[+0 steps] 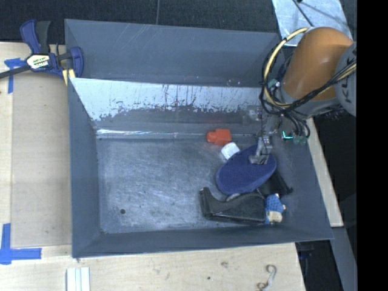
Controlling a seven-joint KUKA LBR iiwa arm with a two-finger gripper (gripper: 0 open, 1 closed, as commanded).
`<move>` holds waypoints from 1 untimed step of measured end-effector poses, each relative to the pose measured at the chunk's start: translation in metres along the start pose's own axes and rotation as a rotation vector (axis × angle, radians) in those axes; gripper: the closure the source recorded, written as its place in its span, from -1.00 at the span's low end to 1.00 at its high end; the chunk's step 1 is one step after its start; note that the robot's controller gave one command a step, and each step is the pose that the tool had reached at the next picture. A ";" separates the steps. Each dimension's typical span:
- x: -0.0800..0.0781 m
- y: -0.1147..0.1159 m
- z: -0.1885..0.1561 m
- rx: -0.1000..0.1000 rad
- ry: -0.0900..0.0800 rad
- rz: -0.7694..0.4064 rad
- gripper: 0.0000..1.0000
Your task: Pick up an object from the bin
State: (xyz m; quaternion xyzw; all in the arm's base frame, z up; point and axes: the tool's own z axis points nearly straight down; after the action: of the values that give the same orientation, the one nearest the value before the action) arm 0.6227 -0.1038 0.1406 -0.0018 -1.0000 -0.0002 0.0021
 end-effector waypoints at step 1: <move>0.052 -0.034 0.031 0.003 -0.007 -0.316 -1.00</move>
Offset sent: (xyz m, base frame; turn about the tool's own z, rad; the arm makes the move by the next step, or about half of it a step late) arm -0.0518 -0.0313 -0.0306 -0.3194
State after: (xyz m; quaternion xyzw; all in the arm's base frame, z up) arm 0.5709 -0.1371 0.1096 0.1555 -0.9878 0.0009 -0.0013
